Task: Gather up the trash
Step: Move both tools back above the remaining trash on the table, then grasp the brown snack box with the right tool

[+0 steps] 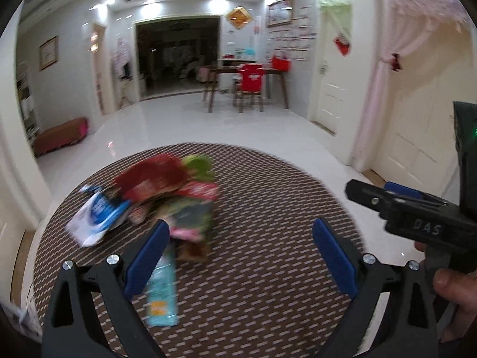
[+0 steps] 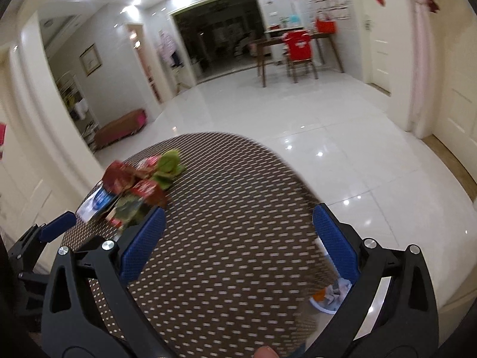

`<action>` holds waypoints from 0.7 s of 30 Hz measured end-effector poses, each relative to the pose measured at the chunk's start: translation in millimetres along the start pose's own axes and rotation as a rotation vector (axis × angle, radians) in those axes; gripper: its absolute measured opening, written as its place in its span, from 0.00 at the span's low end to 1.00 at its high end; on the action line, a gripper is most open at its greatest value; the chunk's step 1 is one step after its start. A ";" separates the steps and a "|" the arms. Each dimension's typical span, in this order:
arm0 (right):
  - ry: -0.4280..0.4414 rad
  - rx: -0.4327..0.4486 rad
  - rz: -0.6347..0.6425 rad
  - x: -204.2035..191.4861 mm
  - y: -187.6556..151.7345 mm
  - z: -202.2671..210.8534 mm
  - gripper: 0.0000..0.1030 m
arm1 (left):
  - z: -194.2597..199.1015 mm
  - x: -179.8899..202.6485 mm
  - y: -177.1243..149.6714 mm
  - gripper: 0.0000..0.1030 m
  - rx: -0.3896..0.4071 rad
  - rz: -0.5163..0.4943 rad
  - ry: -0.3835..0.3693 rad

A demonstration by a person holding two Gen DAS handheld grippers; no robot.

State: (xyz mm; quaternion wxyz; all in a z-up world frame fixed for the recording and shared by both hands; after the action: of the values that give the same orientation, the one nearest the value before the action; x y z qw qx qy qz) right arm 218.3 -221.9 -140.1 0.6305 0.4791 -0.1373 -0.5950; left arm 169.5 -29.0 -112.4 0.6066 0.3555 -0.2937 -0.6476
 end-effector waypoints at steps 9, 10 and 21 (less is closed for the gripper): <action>0.076 -0.105 0.106 -59.4 -19.9 -52.5 0.94 | -17.7 -84.2 -32.7 0.92 -0.079 0.102 0.123; 0.085 -0.124 0.129 -67.7 -22.0 -60.8 0.94 | -19.4 -88.8 -36.2 0.92 -0.086 0.107 0.130; 0.099 -0.228 0.235 -112.9 -37.9 -126.5 0.71 | -44.4 -108.2 -55.4 0.92 -0.161 0.114 0.159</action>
State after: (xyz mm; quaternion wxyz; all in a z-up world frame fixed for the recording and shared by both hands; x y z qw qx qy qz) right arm 260.2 -60.2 -188.0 0.7520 0.4139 -0.0930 -0.5045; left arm 175.0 85.9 -171.6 0.6905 0.3386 -0.2115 -0.6031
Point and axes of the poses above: each gripper's, at about its wrist camera, not at the fingertips, and z roughly against the way its jaws point, x to its right, y to its top, the point moved 1 cm from there along -z, roughly the way its jaws point, and after that the axes turned 12 degrees about y, right-handed, at the moved point
